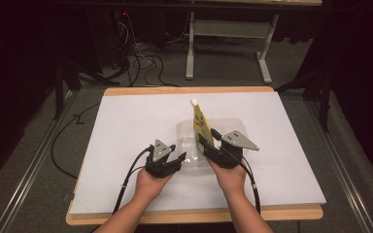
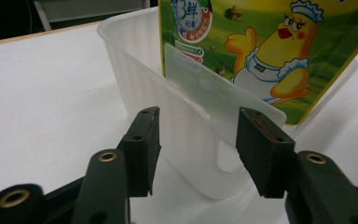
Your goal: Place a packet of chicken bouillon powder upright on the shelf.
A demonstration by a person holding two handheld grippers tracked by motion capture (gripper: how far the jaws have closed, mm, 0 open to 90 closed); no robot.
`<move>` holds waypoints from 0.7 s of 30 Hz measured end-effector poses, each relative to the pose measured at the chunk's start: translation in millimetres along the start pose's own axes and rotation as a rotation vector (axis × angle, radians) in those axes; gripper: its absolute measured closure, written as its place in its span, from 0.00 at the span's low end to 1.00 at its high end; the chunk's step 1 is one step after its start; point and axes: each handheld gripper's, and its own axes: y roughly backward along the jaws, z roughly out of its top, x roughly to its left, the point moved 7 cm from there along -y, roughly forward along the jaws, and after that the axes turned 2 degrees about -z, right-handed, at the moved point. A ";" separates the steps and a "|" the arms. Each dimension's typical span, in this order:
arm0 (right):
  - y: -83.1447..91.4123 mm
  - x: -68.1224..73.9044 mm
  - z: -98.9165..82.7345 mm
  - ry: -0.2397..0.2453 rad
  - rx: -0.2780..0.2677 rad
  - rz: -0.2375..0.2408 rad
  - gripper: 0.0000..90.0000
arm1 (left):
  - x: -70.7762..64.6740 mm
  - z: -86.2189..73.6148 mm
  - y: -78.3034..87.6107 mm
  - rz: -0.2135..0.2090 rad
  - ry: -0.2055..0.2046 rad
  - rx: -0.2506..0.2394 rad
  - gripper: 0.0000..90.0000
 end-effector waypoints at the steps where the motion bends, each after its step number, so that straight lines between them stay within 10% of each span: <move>1: 0.8 0.7 -0.1 0.007 0.004 0.005 0.50 | -0.1 0.2 1.3 0.005 -0.002 0.001 0.52; 21: 45.6 -3.9 -10.8 0.076 0.025 0.054 0.31 | 16.8 -0.1 39.2 -0.015 0.048 -0.020 0.41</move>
